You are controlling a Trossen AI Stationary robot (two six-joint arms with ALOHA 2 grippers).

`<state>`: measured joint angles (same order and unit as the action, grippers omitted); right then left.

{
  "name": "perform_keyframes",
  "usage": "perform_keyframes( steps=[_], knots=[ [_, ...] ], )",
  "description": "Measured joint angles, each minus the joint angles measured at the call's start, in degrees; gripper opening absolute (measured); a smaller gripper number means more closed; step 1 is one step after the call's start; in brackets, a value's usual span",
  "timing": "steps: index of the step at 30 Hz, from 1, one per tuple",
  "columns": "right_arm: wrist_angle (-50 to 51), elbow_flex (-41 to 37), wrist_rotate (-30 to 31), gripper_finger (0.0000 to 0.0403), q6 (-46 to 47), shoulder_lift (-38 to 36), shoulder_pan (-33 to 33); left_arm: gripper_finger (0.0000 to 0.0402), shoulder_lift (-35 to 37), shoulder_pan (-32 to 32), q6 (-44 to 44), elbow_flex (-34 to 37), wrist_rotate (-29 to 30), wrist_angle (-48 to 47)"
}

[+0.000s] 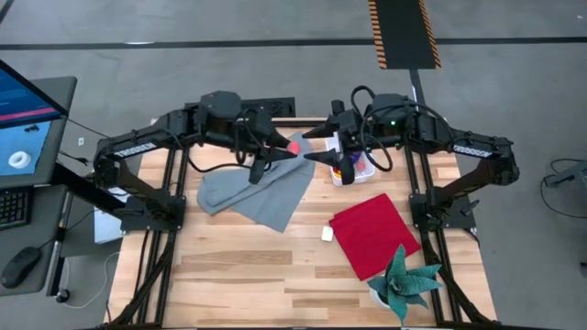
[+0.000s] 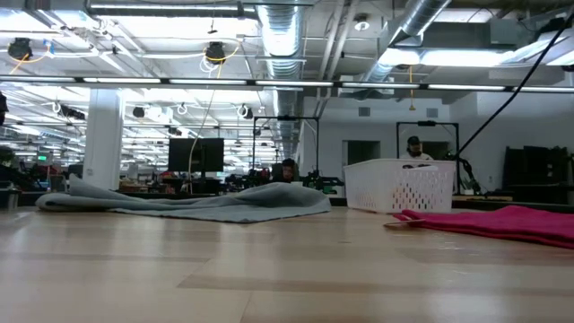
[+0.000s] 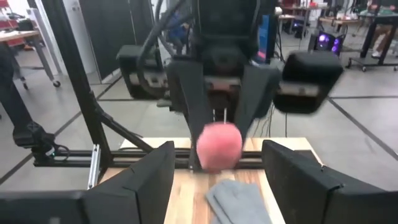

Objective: Pick and placing Produce into tupperware
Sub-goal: Put the pink peach into the white bin

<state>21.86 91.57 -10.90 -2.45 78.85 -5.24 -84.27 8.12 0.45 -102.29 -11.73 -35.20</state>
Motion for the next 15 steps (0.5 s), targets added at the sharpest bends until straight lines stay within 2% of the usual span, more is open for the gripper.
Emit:
perform_keyframes(
  steps=[15],
  knots=[
    [2.11, 0.02, 0.17, 0.0249, 0.47, -0.01, 0.02, 0.008, -3.03, 0.02, 0.69, -0.06, -1.98, 3.82]
  ],
)
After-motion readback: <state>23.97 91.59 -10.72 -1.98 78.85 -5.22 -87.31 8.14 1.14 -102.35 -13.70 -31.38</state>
